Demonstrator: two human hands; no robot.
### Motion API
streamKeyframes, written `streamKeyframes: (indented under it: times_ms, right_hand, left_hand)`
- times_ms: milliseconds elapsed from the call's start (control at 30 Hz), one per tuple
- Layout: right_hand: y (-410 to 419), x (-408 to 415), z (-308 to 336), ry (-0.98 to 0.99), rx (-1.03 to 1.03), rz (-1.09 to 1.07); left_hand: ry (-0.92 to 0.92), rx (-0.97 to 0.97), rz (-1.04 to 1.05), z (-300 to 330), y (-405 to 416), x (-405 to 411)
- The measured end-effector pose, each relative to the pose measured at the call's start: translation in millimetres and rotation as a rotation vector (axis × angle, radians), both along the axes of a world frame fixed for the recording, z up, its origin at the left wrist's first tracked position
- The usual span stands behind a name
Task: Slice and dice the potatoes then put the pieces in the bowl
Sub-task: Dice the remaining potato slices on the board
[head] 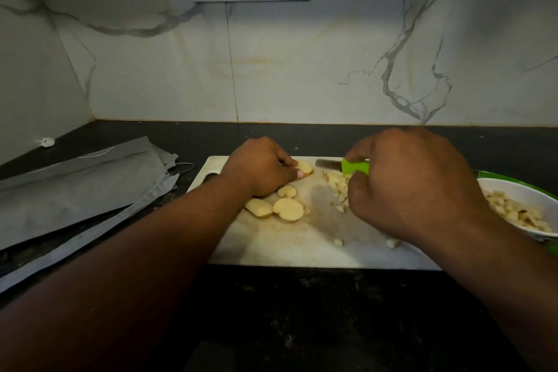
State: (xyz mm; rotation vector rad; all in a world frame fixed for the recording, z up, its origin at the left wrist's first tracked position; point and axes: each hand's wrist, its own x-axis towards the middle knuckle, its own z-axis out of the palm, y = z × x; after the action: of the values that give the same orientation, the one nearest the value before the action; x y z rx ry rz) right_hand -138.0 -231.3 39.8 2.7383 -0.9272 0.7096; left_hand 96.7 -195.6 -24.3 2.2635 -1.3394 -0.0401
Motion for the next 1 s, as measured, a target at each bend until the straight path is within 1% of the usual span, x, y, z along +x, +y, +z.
streamKeyframes:
  times_ms: [67, 133, 433, 633, 733, 900, 1000]
  right_hand:
    - [-3.3, 5.2, -1.5, -0.046, 0.000, -0.007]
    - [-7.1, 13.6, -5.6, -0.052, 0.029, -0.005]
    - [-6.8, 24.8, -15.5, 0.044, 0.097, 0.070]
    - [5.7, 8.9, -8.1, 0.080, 0.052, 0.053]
    - [11.2, 1.0, -1.1, 0.051, 0.028, 0.042]
    - [4.7, 10.8, -5.4, -0.021, 0.016, 0.016]
    - [-3.1, 23.2, -13.9, -0.006, 0.046, 0.032]
  left_hand:
    - [0.005, -0.009, -0.020, -1.1, -1.0, 2.3]
    - [0.017, -0.011, -0.031, -1.2, -1.0, 2.8]
    - [0.035, -0.015, -0.028, -1.2, -0.6, 0.4]
    - [-0.004, -0.008, 0.007, -2.3, -4.5, 0.1]
    - [-0.032, -0.013, 0.008, -3.4, -6.1, 0.5]
    - [-0.018, -0.029, -0.024, -3.2, -4.8, 2.3]
    - [-0.013, -0.029, -0.021, -2.8, -4.2, 2.0]
